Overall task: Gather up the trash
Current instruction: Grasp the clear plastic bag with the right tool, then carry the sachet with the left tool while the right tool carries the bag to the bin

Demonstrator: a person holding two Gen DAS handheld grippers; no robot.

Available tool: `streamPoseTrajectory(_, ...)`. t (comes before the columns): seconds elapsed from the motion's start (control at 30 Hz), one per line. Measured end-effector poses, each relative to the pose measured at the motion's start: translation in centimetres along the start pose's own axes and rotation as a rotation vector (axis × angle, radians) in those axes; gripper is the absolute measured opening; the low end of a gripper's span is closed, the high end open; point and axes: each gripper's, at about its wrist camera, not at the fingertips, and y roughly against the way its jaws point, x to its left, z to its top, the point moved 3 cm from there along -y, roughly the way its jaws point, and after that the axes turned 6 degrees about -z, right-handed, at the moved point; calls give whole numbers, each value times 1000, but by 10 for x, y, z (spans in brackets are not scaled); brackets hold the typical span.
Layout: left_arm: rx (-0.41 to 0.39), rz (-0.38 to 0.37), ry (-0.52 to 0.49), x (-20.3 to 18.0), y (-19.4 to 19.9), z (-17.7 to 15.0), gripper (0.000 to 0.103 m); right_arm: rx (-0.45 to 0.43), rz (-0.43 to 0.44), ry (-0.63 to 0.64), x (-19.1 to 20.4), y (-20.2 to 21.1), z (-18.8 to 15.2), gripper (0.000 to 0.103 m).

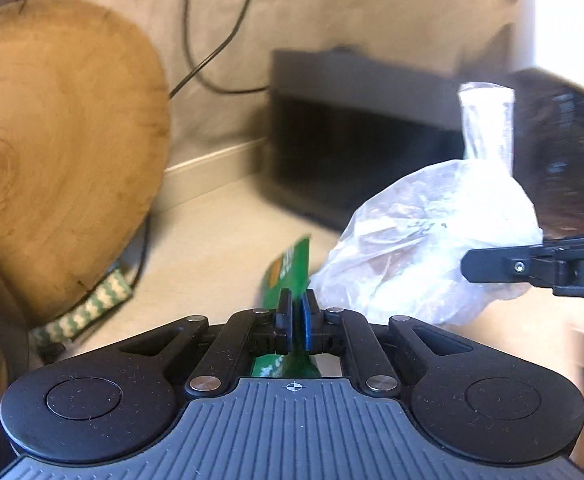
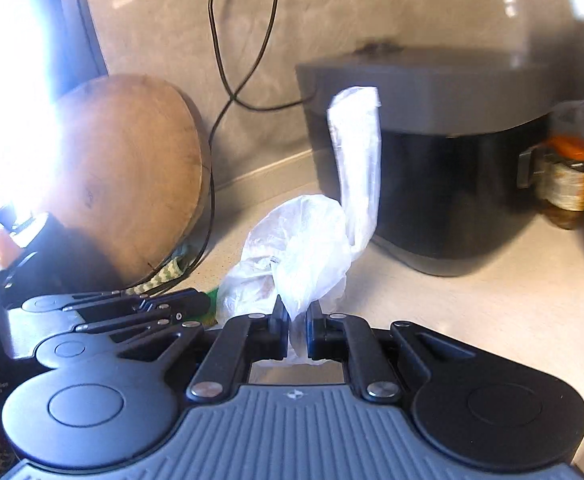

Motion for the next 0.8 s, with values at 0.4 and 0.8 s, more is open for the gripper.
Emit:
streamPoseTrajectory(0.4,-73,-400,6,-86,73,-35,7,-84,-304,-157,-29,187,-74,8)
streamPoseTrajectory(0.8,188,-150,16,-55,35,-53,13,-70,-455,-350,-109,272,-187,8)
